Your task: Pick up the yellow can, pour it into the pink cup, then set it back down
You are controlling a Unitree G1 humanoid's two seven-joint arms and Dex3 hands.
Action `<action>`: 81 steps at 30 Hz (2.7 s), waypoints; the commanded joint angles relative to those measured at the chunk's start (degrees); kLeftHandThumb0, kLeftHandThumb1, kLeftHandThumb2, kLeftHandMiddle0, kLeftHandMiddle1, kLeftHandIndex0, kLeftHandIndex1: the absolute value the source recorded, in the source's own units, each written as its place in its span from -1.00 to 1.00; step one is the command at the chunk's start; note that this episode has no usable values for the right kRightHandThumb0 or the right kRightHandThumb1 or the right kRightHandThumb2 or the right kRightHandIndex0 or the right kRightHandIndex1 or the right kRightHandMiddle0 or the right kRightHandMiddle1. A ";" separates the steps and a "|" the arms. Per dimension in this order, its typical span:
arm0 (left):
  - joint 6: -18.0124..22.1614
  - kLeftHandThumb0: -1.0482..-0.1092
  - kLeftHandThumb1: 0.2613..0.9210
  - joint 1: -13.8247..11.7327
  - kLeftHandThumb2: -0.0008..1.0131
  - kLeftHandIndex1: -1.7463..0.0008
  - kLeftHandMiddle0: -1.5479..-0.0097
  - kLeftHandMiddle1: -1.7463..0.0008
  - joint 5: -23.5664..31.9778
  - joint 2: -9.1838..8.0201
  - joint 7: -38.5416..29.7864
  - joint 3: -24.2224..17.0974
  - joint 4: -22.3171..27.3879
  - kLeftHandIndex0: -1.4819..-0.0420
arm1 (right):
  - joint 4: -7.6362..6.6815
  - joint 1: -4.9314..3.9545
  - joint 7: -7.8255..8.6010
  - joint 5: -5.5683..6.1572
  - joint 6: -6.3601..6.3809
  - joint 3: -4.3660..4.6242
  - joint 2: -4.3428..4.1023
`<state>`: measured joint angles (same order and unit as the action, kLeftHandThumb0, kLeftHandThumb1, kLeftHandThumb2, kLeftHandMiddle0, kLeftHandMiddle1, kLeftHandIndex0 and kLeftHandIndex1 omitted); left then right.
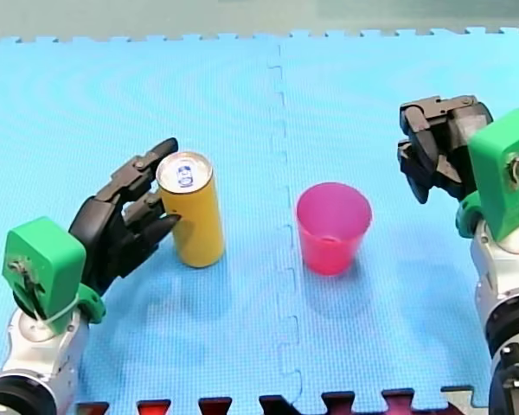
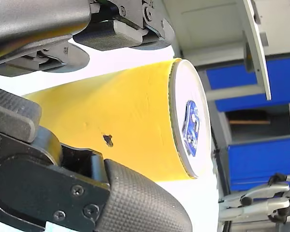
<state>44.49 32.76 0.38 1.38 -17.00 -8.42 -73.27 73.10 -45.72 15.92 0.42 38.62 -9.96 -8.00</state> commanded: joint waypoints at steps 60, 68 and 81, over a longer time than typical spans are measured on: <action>-2.87 -1.00 0.88 1.21 -0.98 1.00 0.56 0.99 -5.09 -0.78 5.56 4.62 -0.90 0.66 | -0.80 0.85 0.72 0.58 2.30 -0.30 -1.74; -3.76 -1.00 0.89 1.91 -0.99 1.00 0.56 0.99 -4.79 -0.52 5.22 4.49 -1.00 0.66 | -0.86 1.04 0.63 0.19 2.81 0.09 -2.01; -3.91 -1.00 0.74 2.64 -1.00 1.00 0.56 1.00 -4.94 0.07 7.06 4.40 -1.02 0.66 | -0.77 1.15 0.38 0.07 2.95 0.23 -1.95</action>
<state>40.53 35.06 -4.50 1.46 -10.26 -3.89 -74.25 72.37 -44.84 16.41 0.55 41.33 -9.76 -9.65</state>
